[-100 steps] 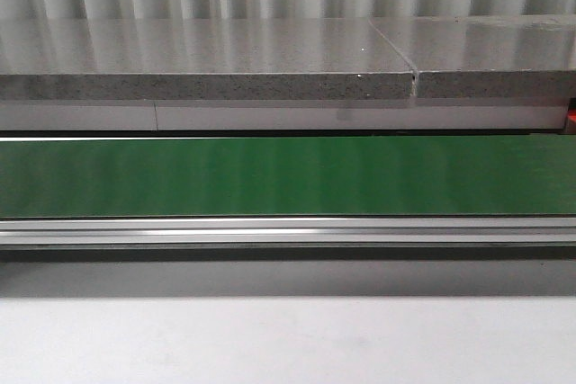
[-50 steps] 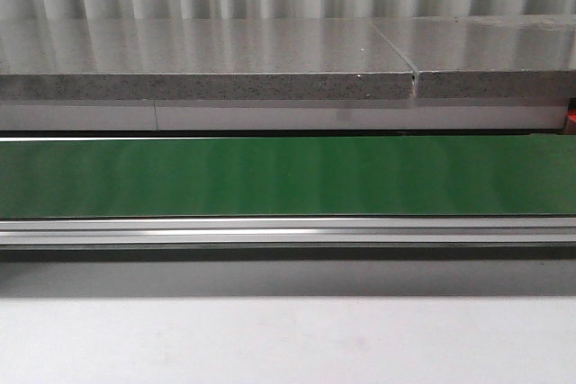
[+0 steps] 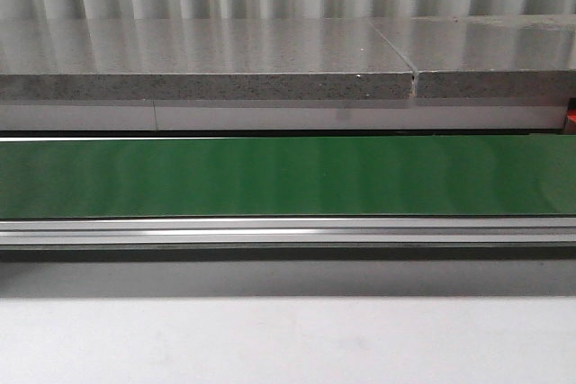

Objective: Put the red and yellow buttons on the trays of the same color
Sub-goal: 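Lower the left gripper toward the last red button in the cluster, then grasp the red button with the left gripper and lift it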

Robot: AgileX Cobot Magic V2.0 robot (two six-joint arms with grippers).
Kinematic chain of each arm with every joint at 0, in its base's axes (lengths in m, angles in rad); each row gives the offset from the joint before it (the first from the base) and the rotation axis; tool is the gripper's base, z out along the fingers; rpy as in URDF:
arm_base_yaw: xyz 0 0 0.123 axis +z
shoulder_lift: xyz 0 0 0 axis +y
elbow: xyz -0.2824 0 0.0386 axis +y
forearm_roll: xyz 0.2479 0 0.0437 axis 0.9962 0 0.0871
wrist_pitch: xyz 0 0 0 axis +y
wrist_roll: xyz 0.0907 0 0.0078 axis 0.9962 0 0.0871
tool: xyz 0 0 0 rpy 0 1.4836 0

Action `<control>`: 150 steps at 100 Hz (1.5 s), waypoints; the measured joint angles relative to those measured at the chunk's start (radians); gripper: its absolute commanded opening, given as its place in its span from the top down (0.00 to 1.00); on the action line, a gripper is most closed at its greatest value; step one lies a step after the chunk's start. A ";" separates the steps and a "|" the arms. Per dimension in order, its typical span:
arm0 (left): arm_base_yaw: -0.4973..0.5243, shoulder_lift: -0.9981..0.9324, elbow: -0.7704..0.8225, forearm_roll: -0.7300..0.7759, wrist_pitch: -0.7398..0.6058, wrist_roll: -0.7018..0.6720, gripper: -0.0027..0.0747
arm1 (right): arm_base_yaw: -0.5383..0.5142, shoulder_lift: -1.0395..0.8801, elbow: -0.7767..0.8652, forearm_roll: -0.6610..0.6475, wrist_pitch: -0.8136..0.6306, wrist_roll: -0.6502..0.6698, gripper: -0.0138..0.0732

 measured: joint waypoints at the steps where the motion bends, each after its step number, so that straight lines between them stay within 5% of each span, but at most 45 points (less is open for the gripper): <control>1: 0.000 0.002 0.000 -0.002 0.000 0.000 0.14 | 0.000 0.000 0.000 0.000 0.000 0.000 0.92; 87: -0.033 0.112 -0.075 -0.015 -0.002 -0.002 0.17 | 0.000 0.000 0.000 0.000 0.002 0.000 0.92; 101: -0.033 0.119 -0.075 -0.015 -0.002 -0.002 0.31 | 0.000 0.000 0.000 0.000 0.002 0.000 0.92; 132: -0.033 0.124 -0.075 -0.015 0.000 -0.002 0.79 | 0.000 0.000 0.000 0.000 0.002 0.000 0.92; 150: -0.033 0.124 -0.075 -0.015 0.009 -0.002 0.93 | 0.000 0.000 0.000 0.000 0.002 0.000 0.92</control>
